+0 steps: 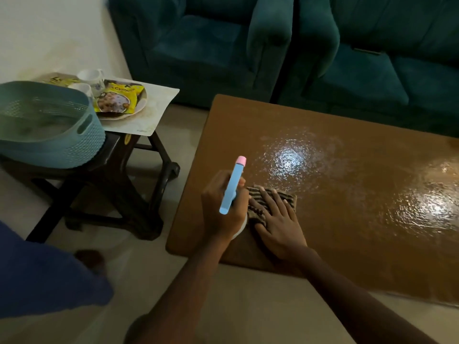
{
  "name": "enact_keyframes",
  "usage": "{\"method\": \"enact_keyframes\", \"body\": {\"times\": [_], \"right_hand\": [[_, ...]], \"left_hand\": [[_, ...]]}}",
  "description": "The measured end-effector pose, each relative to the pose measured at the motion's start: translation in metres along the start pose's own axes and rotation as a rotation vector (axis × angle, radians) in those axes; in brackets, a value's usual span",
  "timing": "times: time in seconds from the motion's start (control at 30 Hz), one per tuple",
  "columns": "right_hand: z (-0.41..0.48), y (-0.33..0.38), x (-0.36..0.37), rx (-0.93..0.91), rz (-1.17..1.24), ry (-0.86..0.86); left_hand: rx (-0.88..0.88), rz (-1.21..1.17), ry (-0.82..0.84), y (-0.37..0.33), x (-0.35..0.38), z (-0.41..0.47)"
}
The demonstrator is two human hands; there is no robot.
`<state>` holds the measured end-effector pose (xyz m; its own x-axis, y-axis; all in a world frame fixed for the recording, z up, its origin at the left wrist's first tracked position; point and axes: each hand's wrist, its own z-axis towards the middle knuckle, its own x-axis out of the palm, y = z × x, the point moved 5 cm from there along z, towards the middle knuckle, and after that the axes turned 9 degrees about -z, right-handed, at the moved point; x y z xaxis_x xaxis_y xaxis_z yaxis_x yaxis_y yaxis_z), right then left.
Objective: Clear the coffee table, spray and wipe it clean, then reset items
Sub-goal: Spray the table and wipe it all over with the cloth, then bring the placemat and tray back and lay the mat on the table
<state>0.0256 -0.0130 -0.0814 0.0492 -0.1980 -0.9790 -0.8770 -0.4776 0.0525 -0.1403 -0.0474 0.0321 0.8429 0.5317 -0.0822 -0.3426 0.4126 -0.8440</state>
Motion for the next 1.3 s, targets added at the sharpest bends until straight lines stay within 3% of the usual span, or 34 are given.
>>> {"method": "enact_keyframes", "body": {"times": [0.13,0.3,0.43,0.63,0.9,1.3], "right_hand": [[0.004,0.000,-0.007,-0.016,0.032,0.139],[-0.004,0.010,-0.020,0.036,0.000,0.290],[-0.020,0.021,-0.042,0.115,0.122,0.364],[-0.048,0.022,-0.104,0.300,0.482,0.194],[-0.043,0.019,-0.201,0.352,0.633,-0.082],[0.058,0.075,-0.284,0.089,0.596,-0.075]], "left_hand": [[-0.074,0.040,0.104,0.003,0.002,0.001],[-0.278,0.229,0.289,0.001,-0.007,-0.004],[-0.482,0.330,0.482,-0.003,-0.021,-0.002],[-0.768,0.401,0.625,-0.021,-0.060,0.004],[-0.581,0.512,0.513,-0.086,-0.063,0.066],[-0.361,0.571,0.406,-0.105,-0.084,0.183]]}}
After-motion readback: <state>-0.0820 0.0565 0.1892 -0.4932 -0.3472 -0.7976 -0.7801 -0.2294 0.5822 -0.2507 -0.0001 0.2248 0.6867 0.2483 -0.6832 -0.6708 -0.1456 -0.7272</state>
